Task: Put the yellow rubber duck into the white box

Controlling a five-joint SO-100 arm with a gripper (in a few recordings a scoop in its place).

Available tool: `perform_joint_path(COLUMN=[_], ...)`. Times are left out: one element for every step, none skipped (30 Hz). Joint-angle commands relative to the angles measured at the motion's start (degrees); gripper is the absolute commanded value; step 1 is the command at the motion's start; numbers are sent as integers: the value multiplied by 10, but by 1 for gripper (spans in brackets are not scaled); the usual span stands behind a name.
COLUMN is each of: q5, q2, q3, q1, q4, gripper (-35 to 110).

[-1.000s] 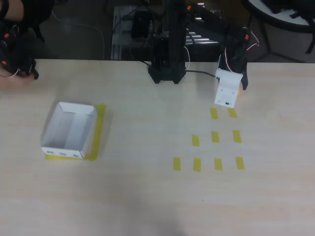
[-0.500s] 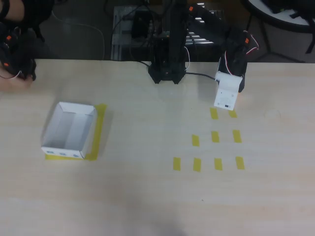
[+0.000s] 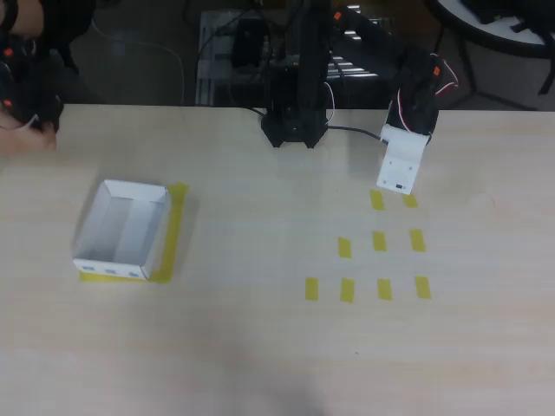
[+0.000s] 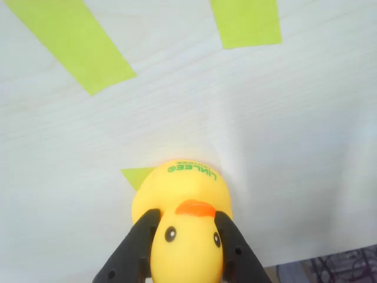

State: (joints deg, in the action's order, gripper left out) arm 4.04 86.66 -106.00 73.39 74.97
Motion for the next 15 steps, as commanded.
perform_joint_path(q5=[-11,-12,-14,-15,-16,-17,-17,-17,-17,-15,-14,-13,-12,-11,-4], q2=[33,44,54,64,76,90,105,121,142,163,186,214,246,277,303], q3=[128,156,185,213,241,265,286,301,311,316,316,308,290,273,259], q1=[-13,-21,-31,-43,-58,-76,-96,-119,-144,-171,-200,-233,-267,-302,-337], q4=[66,83,102,118,130,140,147,150,150,150,145,132,113,98,88], gripper=[0,0,0,0,0,0,0,0,0,0,0,0,0,0,0])
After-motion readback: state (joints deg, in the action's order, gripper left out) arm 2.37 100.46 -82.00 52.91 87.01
